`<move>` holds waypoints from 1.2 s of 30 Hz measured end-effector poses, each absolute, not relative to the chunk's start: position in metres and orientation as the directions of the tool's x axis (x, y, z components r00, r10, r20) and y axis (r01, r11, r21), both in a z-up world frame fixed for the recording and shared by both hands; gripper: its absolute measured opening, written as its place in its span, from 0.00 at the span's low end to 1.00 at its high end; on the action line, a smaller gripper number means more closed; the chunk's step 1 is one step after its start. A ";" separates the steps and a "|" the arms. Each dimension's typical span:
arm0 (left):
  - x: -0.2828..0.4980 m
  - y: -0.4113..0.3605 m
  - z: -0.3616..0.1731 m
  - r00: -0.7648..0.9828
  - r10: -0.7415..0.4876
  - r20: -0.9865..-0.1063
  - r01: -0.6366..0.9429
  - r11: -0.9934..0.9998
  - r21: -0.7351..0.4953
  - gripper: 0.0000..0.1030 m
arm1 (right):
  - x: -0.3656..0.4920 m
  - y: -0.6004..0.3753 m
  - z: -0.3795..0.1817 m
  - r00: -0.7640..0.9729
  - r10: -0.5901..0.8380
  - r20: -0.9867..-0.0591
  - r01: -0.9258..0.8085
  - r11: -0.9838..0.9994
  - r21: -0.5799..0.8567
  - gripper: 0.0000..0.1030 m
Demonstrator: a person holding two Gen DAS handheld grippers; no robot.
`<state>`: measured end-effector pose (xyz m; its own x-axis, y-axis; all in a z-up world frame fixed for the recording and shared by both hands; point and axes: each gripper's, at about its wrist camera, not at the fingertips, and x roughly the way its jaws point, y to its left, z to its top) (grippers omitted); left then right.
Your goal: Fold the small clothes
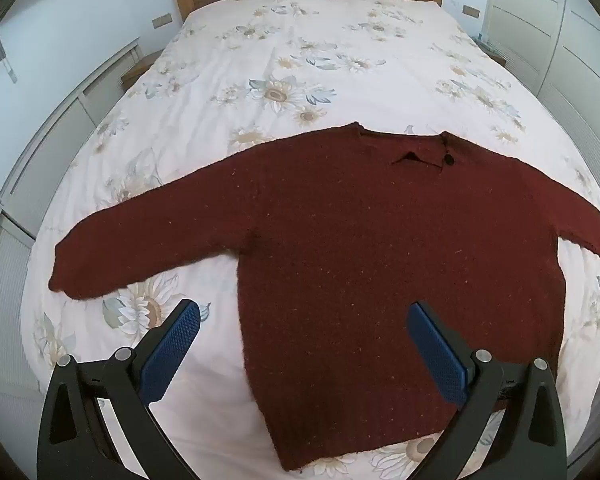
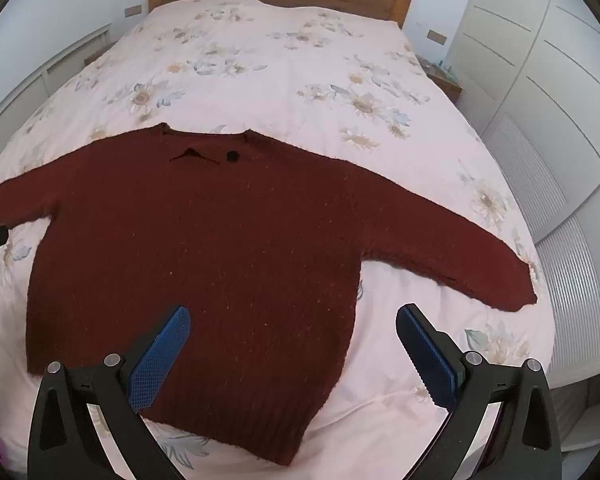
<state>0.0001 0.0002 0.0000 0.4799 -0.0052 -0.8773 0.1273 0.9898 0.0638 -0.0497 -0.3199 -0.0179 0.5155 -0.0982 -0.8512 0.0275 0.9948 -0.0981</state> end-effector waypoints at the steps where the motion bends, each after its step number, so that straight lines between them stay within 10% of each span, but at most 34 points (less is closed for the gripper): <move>1: 0.000 0.000 0.000 0.477 -0.009 -0.879 0.126 0.990 0.059 0.99 | -0.049 -0.320 -0.018 0.515 -0.103 -0.851 0.029 0.994 -0.103 1.00; 36: -0.002 0.000 -0.005 0.470 0.018 -0.883 0.136 0.986 0.093 0.99 | -0.059 -0.327 -0.018 0.513 -0.117 -0.851 0.051 0.993 -0.106 1.00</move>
